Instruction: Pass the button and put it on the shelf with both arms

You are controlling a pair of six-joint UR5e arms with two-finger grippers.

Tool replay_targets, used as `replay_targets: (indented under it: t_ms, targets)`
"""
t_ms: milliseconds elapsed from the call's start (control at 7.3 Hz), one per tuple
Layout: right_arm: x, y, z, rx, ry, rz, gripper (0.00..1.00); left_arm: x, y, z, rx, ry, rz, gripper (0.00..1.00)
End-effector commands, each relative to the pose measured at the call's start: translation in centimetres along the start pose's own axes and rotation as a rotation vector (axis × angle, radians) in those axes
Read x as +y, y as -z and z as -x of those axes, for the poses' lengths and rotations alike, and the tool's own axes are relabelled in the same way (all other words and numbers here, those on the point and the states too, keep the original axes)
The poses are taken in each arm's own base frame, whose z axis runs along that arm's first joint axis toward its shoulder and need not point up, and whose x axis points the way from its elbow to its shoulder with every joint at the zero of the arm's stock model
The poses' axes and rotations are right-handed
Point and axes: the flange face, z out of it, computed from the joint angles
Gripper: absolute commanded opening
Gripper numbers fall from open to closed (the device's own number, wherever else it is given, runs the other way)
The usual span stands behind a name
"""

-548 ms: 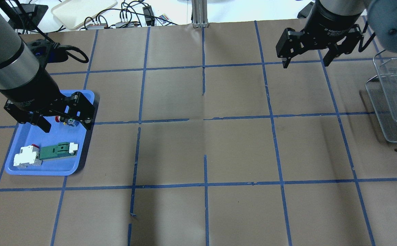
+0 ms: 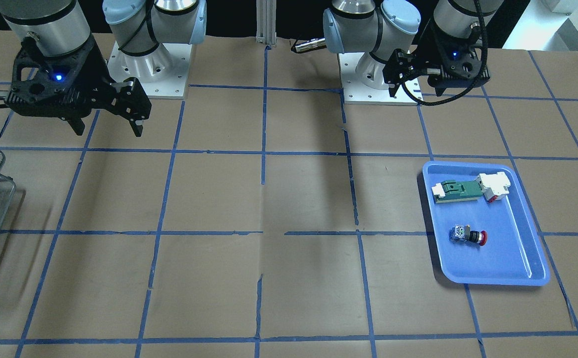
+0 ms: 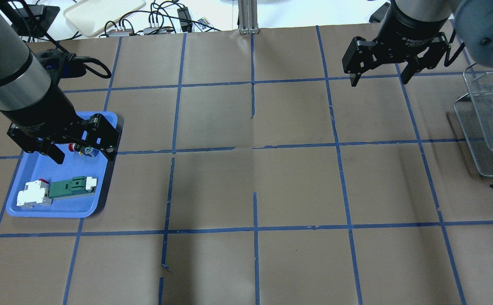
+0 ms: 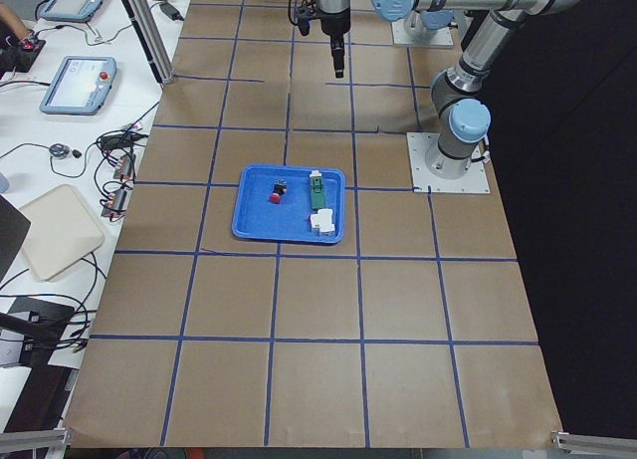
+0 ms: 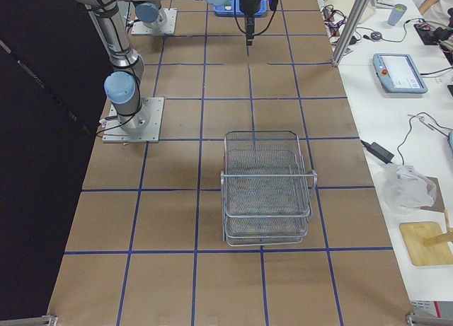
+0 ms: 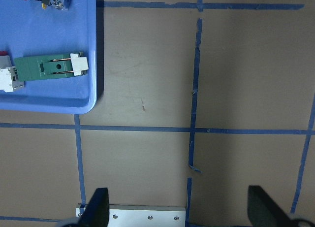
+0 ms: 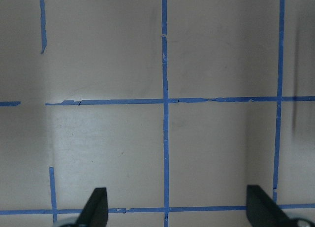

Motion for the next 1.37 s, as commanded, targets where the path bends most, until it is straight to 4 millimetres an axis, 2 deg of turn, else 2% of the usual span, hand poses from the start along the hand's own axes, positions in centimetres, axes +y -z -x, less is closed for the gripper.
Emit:
replay_targets:
  t_ms: [0,959,1096,1233]
  targets:
    - [0.0,-0.1,0.0,0.0,0.0,0.001,1.0,-0.8,0.1,0.1,0.001,0.0,-0.03,1.0]
    - [0.0,-0.3,0.0,0.0,0.0,0.001,1.0,-0.8,-0.2,0.1,0.0,0.004,-0.023,1.0]
    - [0.0,-0.3,0.0,0.0,0.0,0.001,1.0,-1.0,-0.1,0.4,-0.011,0.011,-0.032,1.0]
    - [0.0,-0.3,0.0,0.0,0.0,0.001,1.0,-1.3,0.3,1.5,-0.018,0.033,-0.06,1.0]
